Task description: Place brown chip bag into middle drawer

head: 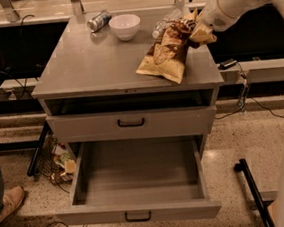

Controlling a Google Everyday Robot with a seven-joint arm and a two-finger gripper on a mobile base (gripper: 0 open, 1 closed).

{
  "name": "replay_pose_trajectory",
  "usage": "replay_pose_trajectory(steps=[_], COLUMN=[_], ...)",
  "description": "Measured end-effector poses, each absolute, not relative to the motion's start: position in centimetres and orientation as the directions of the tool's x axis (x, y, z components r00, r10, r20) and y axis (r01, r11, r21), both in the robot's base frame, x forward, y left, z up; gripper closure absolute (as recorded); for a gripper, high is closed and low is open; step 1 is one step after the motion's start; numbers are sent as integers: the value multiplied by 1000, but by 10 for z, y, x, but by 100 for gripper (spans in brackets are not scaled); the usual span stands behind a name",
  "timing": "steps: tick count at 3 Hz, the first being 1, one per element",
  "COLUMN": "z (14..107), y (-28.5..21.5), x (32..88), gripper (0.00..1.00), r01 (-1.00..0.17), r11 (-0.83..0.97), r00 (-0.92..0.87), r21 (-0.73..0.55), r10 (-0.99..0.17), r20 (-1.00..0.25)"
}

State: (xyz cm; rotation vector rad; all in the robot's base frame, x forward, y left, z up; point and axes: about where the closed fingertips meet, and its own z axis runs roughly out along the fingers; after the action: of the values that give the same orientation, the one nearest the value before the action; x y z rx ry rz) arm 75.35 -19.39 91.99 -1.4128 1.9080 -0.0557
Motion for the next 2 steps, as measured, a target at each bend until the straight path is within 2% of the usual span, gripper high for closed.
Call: replay_pose_trajectory(steps=[1, 2], z=[977, 973], y=[-198, -195], x=[707, 706], gripper=[100, 100], r01=[-781, -789], r11=[422, 421], r00=[-52, -58], r21=[-460, -448], r10=[-779, -777], r20=[-625, -627])
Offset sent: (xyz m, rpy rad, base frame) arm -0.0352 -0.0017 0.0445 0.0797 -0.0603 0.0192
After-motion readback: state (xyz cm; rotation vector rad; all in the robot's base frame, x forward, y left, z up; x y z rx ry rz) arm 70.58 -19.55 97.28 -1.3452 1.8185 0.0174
